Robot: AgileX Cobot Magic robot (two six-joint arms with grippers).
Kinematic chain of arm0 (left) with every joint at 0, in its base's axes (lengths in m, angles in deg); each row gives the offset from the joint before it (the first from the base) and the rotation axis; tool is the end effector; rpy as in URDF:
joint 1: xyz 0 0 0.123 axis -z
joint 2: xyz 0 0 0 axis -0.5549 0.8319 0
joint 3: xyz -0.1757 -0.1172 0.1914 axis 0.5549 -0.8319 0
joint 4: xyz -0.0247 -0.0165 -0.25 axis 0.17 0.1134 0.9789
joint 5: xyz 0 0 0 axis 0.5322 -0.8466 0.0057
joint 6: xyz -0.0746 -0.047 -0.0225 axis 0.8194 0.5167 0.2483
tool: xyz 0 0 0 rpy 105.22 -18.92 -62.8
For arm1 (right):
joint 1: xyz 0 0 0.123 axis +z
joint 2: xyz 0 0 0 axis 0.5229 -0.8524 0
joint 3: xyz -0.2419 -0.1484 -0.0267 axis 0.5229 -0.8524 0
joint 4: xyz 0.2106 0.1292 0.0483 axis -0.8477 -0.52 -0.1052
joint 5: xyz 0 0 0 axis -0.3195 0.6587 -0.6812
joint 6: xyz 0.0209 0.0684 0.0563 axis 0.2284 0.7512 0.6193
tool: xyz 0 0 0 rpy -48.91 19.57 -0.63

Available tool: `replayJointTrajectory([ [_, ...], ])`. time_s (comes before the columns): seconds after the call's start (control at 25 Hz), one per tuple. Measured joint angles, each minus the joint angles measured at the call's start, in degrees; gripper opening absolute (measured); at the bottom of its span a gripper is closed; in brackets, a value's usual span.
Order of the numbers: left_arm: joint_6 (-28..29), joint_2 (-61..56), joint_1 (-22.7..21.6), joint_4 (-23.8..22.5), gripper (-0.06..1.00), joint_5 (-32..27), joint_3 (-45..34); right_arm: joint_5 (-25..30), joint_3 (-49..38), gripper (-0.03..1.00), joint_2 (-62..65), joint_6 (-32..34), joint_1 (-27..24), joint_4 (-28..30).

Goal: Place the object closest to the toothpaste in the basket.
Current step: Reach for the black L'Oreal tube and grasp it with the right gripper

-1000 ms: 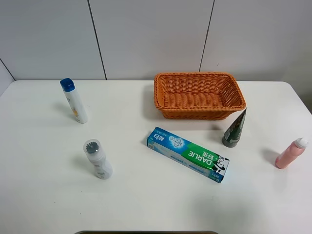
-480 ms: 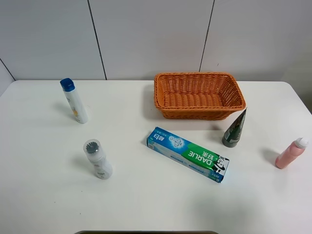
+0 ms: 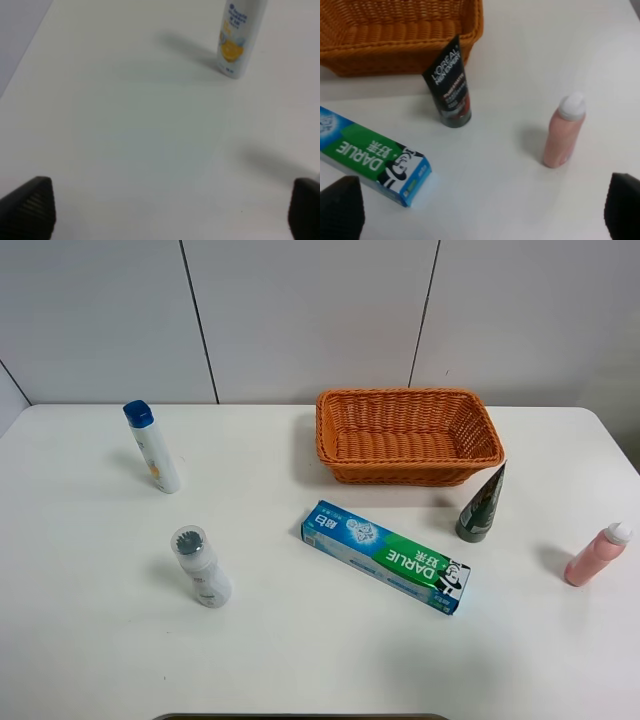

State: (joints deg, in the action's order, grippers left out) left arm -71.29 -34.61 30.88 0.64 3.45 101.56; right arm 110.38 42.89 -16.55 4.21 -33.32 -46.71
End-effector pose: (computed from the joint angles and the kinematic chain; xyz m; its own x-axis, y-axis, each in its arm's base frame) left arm -0.0063 0.0010 0.2804 -0.4390 -0.0046 -0.8985 -0.0546 0.9983 0.0216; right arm 0.0004 0.0048 0.2877 -0.4764 0.0382 -0.8784 -0.0042 0.9989 0.0457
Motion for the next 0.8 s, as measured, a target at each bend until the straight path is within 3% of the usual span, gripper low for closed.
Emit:
replayJointTrajectory([
  [0.36, 0.0, 0.0, 0.0, 0.0, 0.94, 0.0, 0.0, -0.5, 10.1, 0.99, -12.9, 0.4, 0.0, -0.2],
  [0.8, 0.0, 0.0, 0.0, 0.0, 0.94, 0.0, 0.0, -5.3, 19.2, 0.99, -35.1, 10.3, 0.0, -1.6],
])
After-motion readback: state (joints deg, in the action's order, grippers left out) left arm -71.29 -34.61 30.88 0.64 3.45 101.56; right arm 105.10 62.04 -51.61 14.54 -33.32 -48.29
